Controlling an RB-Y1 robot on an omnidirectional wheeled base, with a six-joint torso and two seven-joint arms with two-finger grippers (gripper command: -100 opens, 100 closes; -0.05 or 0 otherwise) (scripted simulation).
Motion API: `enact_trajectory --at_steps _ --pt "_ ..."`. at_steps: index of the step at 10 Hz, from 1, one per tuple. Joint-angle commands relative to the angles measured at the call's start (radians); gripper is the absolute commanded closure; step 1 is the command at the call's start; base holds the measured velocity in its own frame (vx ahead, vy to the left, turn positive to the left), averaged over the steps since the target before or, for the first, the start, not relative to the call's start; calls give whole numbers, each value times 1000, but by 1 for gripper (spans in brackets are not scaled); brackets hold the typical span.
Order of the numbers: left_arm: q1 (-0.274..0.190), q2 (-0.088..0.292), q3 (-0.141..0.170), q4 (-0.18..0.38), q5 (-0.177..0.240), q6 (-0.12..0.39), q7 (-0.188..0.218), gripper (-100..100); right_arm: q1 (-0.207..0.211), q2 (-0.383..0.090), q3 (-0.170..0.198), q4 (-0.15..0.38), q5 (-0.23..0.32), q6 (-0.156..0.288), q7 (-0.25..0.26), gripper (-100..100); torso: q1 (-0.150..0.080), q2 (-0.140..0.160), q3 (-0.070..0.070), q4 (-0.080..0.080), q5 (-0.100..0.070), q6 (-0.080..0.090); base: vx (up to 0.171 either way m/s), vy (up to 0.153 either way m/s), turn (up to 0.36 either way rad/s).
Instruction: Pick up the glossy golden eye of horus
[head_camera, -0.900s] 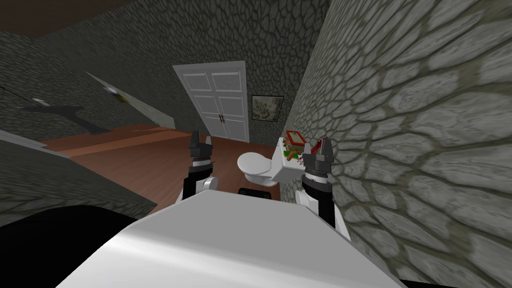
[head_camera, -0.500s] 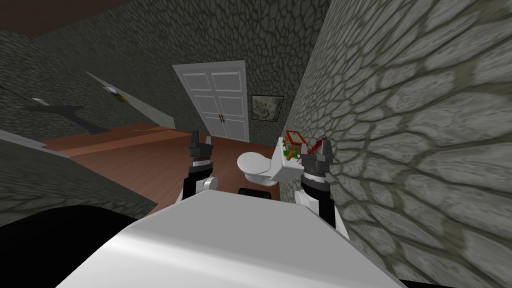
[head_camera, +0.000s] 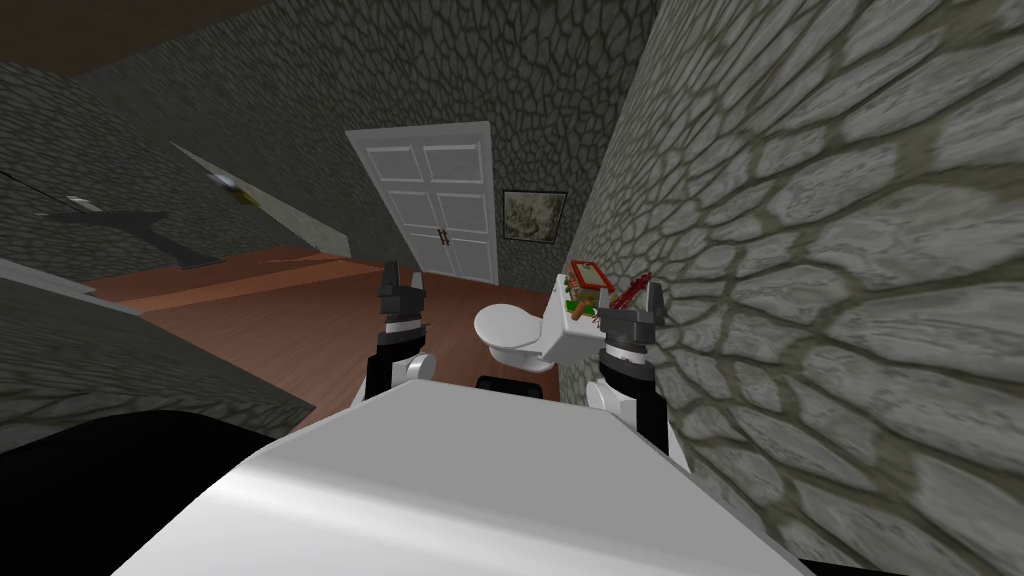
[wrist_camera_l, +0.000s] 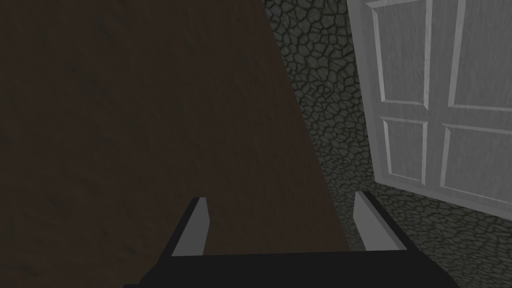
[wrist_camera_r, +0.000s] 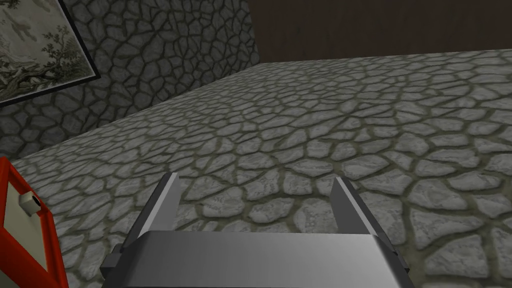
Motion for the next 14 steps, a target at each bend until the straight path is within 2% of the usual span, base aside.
enact_trajectory --at_steps 1,4,5,6,7,9,10,11,12,13,14 --pt "0 0 0 0 0 0 0 0 -3 -8 13 11 -50 -1 -30 -100 0 0 0 0 0 0 -8 -8 3" --pt "0 0 0 0 0 0 0 0 -7 -13 27 22 -134 -2 -56 -100 0 0 0 0 0 0 -9 -9 3" --pt "0 0 0 0 0 0 0 0 -10 -18 42 34 -164 -4 -85 -100 0 0 0 0 0 0 -8 -12 4" --pt "0 0 0 0 0 0 0 0 -10 -18 42 34 -194 -4 -85 -100 0 0 0 0 0 0 -6 -11 4" --pt "0 0 0 0 0 0 0 0 -14 -22 57 45 -224 -6 -115 -100 0 0 0 0 0 0 -7 -15 3" --pt "0 0 0 0 0 0 0 0 -14 -22 57 45 -270 -6 -115 -100 0 0 0 0 0 0 -3 -6 2" --pt "0 0 0 0 0 0 0 0 -18 -25 73 57 -307 -8 -146 -100 0 0 0 0 0 0 -8 -10 2" --pt "0 0 0 0 0 0 0 0 -18 -25 73 57 -336 -8 -146 -100 0 0 0 0 0 0 -8 -10 3" --pt "0 0 0 0 0 0 0 0 -18 -25 73 57 -342 -8 -146 -100 0 0 0 0 0 0 0 0 0" --pt "0 0 0 0 0 0 0 0 -22 -28 89 70 -383 -10 -178 -100 0 0 0 0 0 0 -3 -10 2" --pt "0 0 0 0 0 0 0 0 -22 -28 89 70 -411 -10 -178 -100 0 0 0 0 0 0 -6 -11 4"
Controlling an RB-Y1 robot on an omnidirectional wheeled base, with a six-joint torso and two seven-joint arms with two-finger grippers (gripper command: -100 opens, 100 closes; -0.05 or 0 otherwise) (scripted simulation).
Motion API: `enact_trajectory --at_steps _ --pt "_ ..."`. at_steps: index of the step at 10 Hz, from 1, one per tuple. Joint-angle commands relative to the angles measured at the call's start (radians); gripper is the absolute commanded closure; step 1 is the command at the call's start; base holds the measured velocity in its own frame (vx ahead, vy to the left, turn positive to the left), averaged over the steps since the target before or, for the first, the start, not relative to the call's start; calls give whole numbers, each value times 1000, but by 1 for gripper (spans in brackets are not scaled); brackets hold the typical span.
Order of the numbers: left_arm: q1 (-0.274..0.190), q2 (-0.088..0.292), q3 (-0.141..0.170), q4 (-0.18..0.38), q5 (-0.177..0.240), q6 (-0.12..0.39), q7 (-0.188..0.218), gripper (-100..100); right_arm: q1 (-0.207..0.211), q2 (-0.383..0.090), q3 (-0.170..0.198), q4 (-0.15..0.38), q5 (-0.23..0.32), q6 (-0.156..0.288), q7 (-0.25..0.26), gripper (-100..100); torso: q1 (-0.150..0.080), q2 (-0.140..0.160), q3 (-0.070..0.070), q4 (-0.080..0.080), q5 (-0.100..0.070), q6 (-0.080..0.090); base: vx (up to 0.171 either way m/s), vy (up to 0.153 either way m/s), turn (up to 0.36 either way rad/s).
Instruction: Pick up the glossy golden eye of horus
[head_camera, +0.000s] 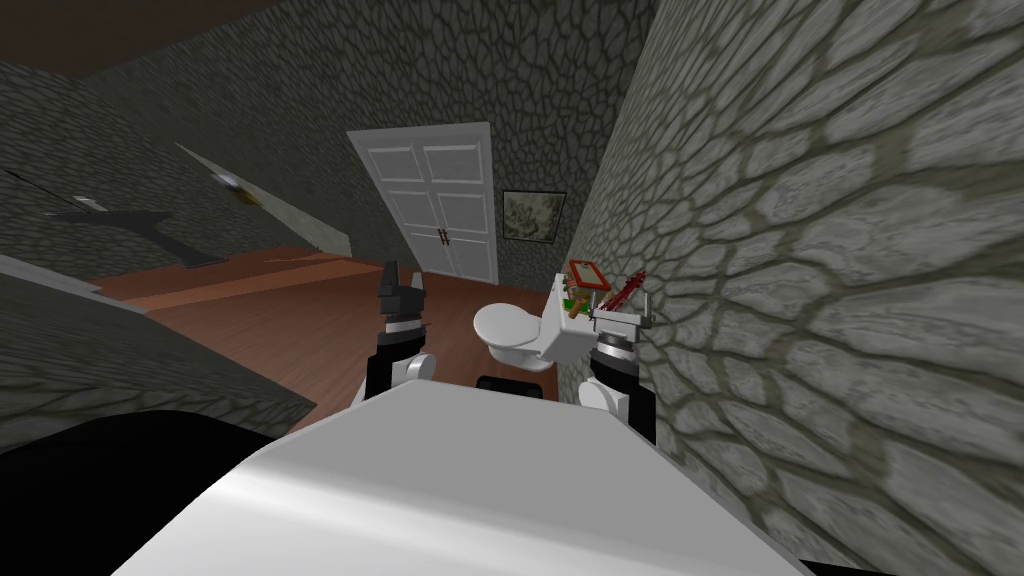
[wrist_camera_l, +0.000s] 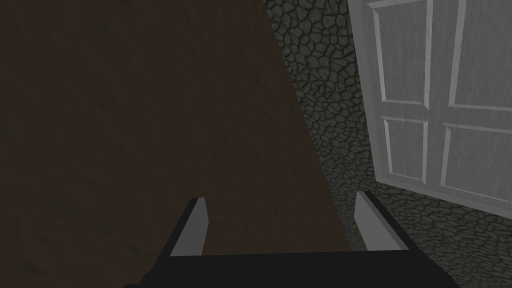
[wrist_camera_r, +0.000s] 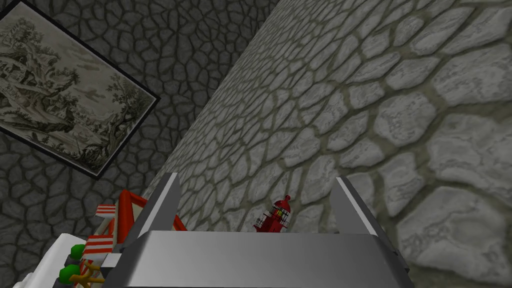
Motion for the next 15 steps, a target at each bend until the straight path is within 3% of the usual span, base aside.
enact_trajectory --at_steps 1,3,4,6,7,9,10,12,13,15 --pt "0 0 0 0 0 0 0 0 -8 -2 17 14 -50 1 -38 -100 0 0 0 0 0 0 -7 -17 2" --pt "0 0 0 0 0 0 0 0 -8 -2 17 14 -103 1 -38 -100 0 0 0 0 0 0 -5 -10 2" --pt "0 0 0 0 0 0 0 0 -14 -3 33 27 -136 -1 -72 -100 0 0 0 0 0 0 -8 -13 0" --pt "0 0 0 0 0 0 0 0 -14 -3 33 27 -181 -1 -72 -100 0 0 0 0 0 0 -4 -10 2" --pt "0 0 0 0 0 0 0 0 -21 -3 49 40 -218 -3 -106 -100 0 0 0 0 0 0 -6 -14 -2" --pt "0 0 0 0 0 0 0 0 -21 -3 49 40 -261 -3 -106 -100 0 0 0 0 0 0 -3 -10 2" --pt "0 0 0 0 0 0 0 0 -29 -3 64 53 -299 -5 -141 -100 0 0 0 0 0 0 -7 -16 -5" --pt "0 0 0 0 0 0 0 0 -29 -3 64 53 -342 -5 -141 -100 0 0 0 0 0 0 -5 -12 1" --pt "0 0 0 0 0 0 0 0 -38 -2 79 65 -380 -6 -177 -100 0 0 0 0 0 0 -5 -16 -7" --pt "0 0 0 0 0 0 0 0 -38 -2 79 65 -422 -6 -177 -100 0 0 0 0 0 0 -3 -12 1"
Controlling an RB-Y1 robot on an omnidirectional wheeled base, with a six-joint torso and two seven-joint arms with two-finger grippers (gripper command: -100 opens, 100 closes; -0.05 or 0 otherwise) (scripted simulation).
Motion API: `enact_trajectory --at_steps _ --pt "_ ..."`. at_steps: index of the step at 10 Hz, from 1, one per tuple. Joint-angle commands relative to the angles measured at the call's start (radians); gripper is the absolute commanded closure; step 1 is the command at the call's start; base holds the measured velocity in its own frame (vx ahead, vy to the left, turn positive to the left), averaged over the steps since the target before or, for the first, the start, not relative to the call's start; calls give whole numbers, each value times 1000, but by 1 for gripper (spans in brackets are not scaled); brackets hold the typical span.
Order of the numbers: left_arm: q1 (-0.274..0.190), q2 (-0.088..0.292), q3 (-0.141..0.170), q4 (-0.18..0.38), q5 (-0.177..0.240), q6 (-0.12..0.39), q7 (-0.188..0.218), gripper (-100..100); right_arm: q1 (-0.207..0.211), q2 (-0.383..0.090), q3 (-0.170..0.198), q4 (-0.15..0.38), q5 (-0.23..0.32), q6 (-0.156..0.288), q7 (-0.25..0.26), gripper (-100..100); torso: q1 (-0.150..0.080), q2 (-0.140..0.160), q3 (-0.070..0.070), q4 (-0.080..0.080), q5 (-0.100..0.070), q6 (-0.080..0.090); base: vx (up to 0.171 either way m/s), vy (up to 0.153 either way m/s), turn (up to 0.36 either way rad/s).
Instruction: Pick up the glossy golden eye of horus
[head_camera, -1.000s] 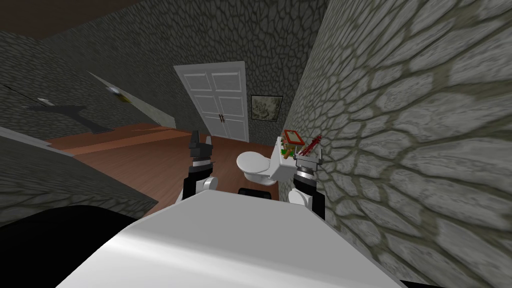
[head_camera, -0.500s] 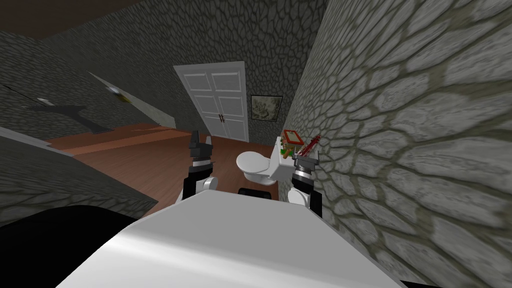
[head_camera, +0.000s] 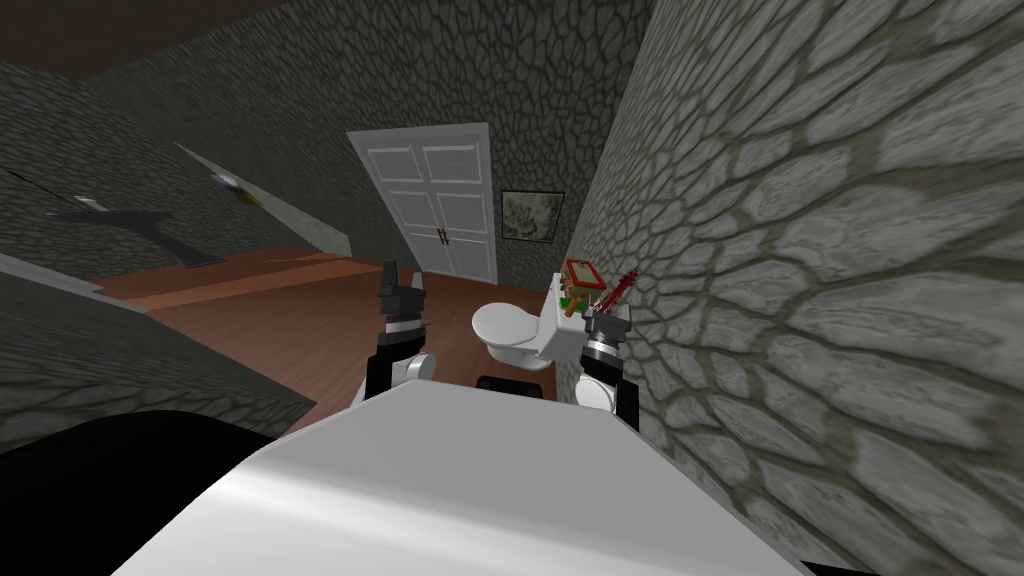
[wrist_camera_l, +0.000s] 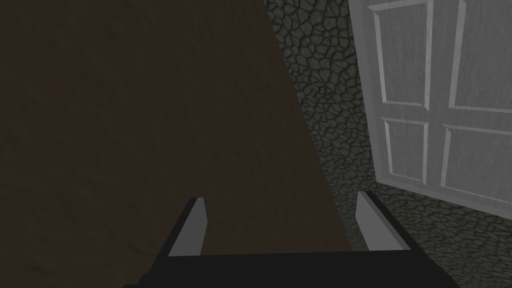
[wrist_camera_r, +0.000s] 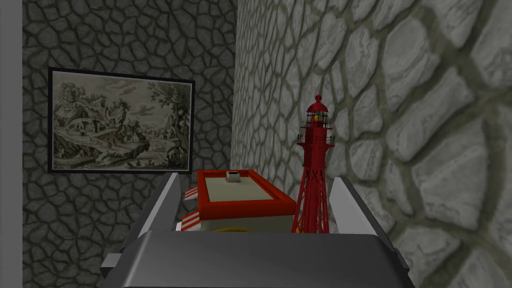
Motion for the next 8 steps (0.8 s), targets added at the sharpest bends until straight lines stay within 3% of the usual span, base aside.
enact_trajectory --at_steps 1,3,4,6,7,8 --pt "0 0 0 0 0 0 0 0 -14 1 15 18 -50 -4 -38 -100 0 0 0 0 0 0 -4 -13 -9" --pt "0 0 0 0 0 0 0 0 -14 1 15 18 -91 -4 -38 -100 0 0 0 0 0 0 -4 -13 0" --pt "0 0 0 0 0 0 0 0 -26 2 28 31 -130 -6 -73 -100 0 0 0 0 0 0 -5 -18 -11" --pt "0 0 0 0 0 0 0 0 -26 2 28 31 -171 -6 -73 -100 -1 0 0 0 0 0 -4 -15 -1" --pt "0 0 0 0 0 0 0 0 -40 3 40 43 -209 -7 -108 -100 0 0 0 0 0 0 -11 -17 -14" --pt "0 0 0 0 0 0 0 0 -40 3 40 43 -236 -7 -108 -100 -1 0 0 0 0 0 -8 -20 -5"
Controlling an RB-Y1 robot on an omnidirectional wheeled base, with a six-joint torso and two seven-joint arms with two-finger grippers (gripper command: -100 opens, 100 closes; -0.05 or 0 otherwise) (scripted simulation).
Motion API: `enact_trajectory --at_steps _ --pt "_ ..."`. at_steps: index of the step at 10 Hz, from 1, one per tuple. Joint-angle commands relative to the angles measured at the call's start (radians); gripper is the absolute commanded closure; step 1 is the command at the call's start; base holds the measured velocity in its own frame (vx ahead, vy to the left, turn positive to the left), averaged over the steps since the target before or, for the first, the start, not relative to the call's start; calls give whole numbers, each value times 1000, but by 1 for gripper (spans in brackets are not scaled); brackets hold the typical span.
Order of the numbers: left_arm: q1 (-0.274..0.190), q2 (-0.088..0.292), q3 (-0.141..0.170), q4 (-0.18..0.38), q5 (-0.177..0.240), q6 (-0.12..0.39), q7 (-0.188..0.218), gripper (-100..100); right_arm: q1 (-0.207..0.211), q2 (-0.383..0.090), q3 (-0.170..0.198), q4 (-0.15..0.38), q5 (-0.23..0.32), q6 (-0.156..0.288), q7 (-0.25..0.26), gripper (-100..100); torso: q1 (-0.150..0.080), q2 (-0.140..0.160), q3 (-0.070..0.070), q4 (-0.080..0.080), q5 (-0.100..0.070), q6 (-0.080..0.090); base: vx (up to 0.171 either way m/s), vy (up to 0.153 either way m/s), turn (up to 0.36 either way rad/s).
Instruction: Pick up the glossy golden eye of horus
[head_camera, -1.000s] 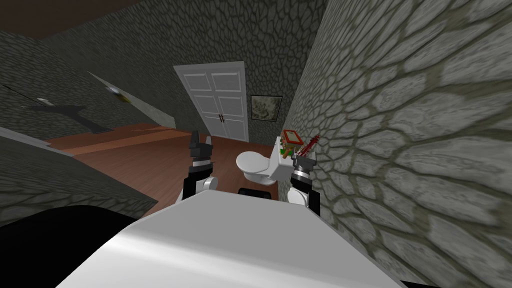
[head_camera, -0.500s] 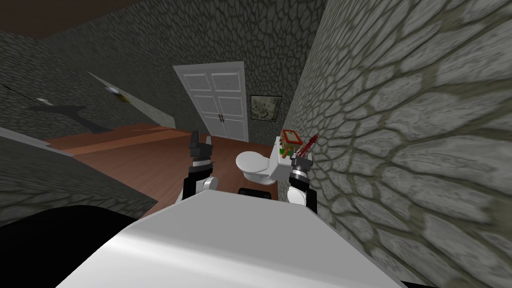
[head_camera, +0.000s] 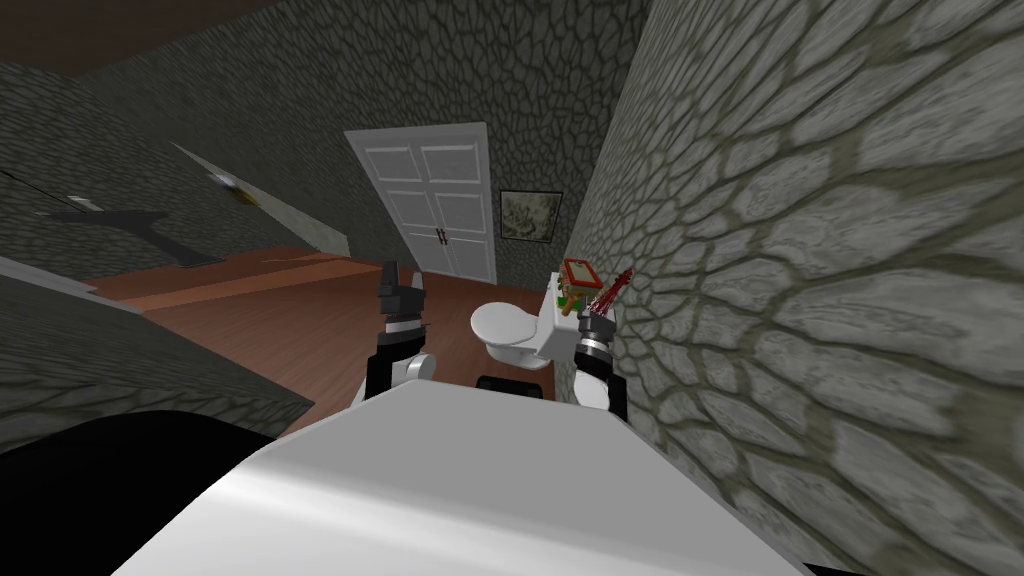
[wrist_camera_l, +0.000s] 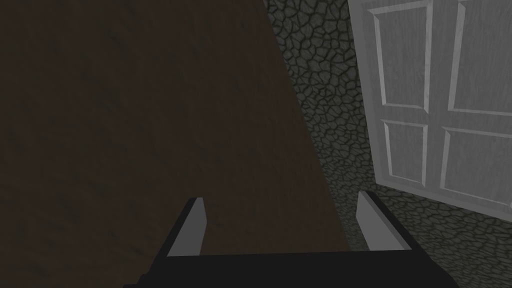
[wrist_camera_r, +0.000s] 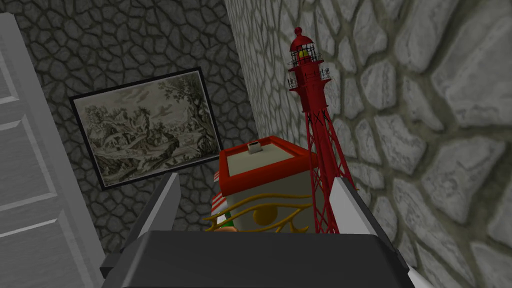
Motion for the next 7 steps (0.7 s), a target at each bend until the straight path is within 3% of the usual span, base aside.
enact_trajectory --at_steps 1,2,4,7 --pt "0 0 0 0 0 0 0 0 -3 3 -2 -1 -37 5 -1 -100 0 0 0 0 0 0 0 -11 2" --pt "0 0 0 0 0 0 0 0 -18 4 9 12 -74 4 -36 -100 0 0 0 0 0 0 -2 -20 -19" --pt "0 0 0 0 0 0 0 0 -18 4 9 12 -114 4 -36 -100 0 0 0 0 0 0 -2 -15 -1" --pt "0 0 0 0 0 0 0 0 -52 8 28 39 -215 2 -104 -100 0 0 0 0 0 0 -5 -23 -16"
